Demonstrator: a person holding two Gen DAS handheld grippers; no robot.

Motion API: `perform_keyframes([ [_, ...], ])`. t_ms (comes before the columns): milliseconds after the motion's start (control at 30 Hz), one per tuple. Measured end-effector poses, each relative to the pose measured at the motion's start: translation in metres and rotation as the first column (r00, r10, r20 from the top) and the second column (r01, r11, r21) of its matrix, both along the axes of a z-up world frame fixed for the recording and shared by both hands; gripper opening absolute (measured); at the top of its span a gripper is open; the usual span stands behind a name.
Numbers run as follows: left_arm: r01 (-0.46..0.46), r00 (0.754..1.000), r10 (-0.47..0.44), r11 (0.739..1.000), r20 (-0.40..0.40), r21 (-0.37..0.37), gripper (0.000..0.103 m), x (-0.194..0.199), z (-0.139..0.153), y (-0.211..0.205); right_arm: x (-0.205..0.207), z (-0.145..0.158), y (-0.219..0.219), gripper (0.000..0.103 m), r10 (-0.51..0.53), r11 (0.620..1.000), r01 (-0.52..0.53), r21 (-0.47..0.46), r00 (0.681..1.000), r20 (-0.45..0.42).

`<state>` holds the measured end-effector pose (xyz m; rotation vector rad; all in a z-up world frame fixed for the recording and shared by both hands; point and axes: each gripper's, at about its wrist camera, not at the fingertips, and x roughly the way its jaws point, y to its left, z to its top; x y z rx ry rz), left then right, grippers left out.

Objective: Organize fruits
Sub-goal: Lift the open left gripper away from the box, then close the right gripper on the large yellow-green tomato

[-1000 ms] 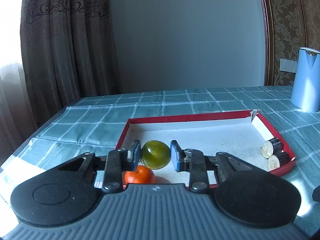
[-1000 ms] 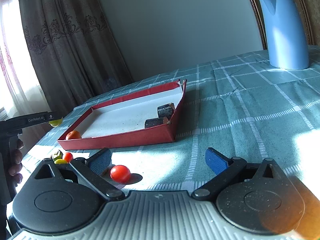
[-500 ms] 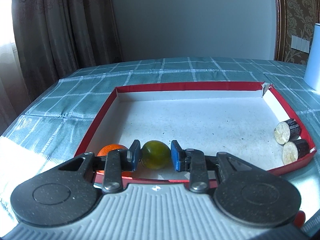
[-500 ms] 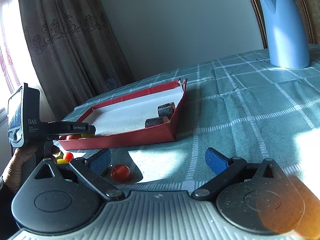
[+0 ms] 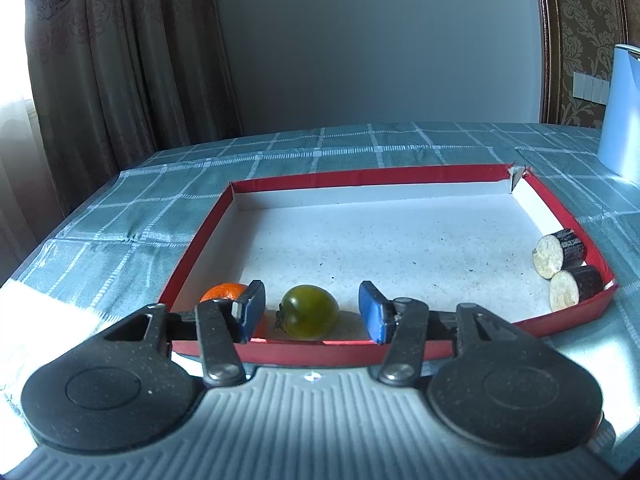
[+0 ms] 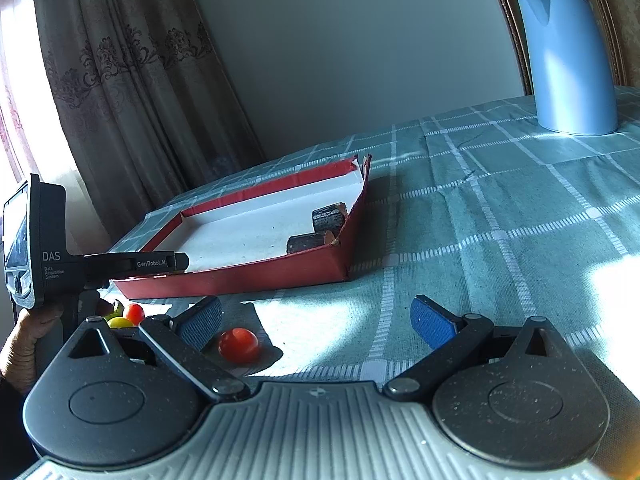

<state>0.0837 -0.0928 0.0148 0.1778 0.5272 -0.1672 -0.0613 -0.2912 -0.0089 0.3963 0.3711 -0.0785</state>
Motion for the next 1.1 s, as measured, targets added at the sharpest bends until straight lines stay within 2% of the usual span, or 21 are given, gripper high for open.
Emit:
perform_keyframes([
  [167,-0.004,0.999,0.004,1.000,0.043,-0.014,0.072,-0.020,0.009,0.010,0.000,0.000,0.000,0.101,0.001,1.000,-0.001,0.001,1.000,0.001],
  [233,-0.014,0.998,0.016,1.000,0.064,-0.026,0.076,-0.030,0.012,0.020,-0.001,0.000,-0.001,0.101,0.001,1.000,-0.001,0.003,1.000,0.007],
  [333,-0.043,0.995,0.045,0.999,0.094,-0.023,0.083,-0.043,0.014,0.036,-0.001,-0.001,-0.001,0.101,0.001,1.000,-0.001,0.004,1.000,0.009],
  [400,-0.071,0.990,0.072,0.997,0.122,-0.014,0.092,-0.050,0.014,0.047,-0.002,0.000,-0.001,0.101,0.003,1.000,-0.003,0.003,1.000,0.012],
  [467,-0.106,0.983,0.106,0.994,0.151,-0.008,0.095,-0.058,0.014,0.062,-0.002,0.000,-0.001,0.101,0.005,1.000,-0.005,0.006,1.000,0.014],
  [533,-0.131,0.976,0.133,0.991,0.173,-0.024,0.098,-0.064,0.014,0.079,-0.003,0.000,0.000,0.101,0.001,1.000,-0.001,0.003,1.000,0.018],
  [567,-0.140,0.972,0.144,0.989,0.184,-0.037,0.103,-0.067,0.014,0.086,-0.004,0.001,0.000,0.101,0.002,1.000,-0.002,-0.002,1.000,0.023],
  [633,-0.181,0.958,0.192,0.981,0.213,-0.073,0.103,-0.070,0.012,0.108,-0.005,0.002,0.004,0.101,0.011,1.000,-0.010,-0.018,0.999,0.033],
  [700,-0.225,0.947,0.240,0.970,0.214,-0.093,0.103,-0.068,0.010,0.126,-0.006,0.006,0.013,0.101,0.016,0.997,-0.014,-0.076,0.999,0.037],
  [800,-0.259,0.938,0.291,0.949,0.190,-0.178,0.103,-0.067,0.007,0.151,-0.004,0.012,0.039,0.101,0.121,0.984,-0.110,-0.137,0.990,0.071],
  [933,-0.284,0.931,0.331,0.922,0.153,-0.262,0.103,-0.067,0.006,0.169,0.015,0.019,0.096,0.101,0.298,0.929,-0.281,-0.242,0.954,0.037],
  [1033,-0.297,0.929,0.343,0.916,0.142,-0.270,0.103,-0.069,0.004,0.172,0.038,0.021,0.133,0.101,0.361,0.885,-0.345,-0.314,0.933,-0.008],
  [1100,-0.291,0.931,0.337,0.916,0.139,-0.276,0.103,-0.068,0.004,0.172,0.055,0.019,0.148,0.101,0.364,0.871,-0.357,-0.339,0.930,-0.043],
])
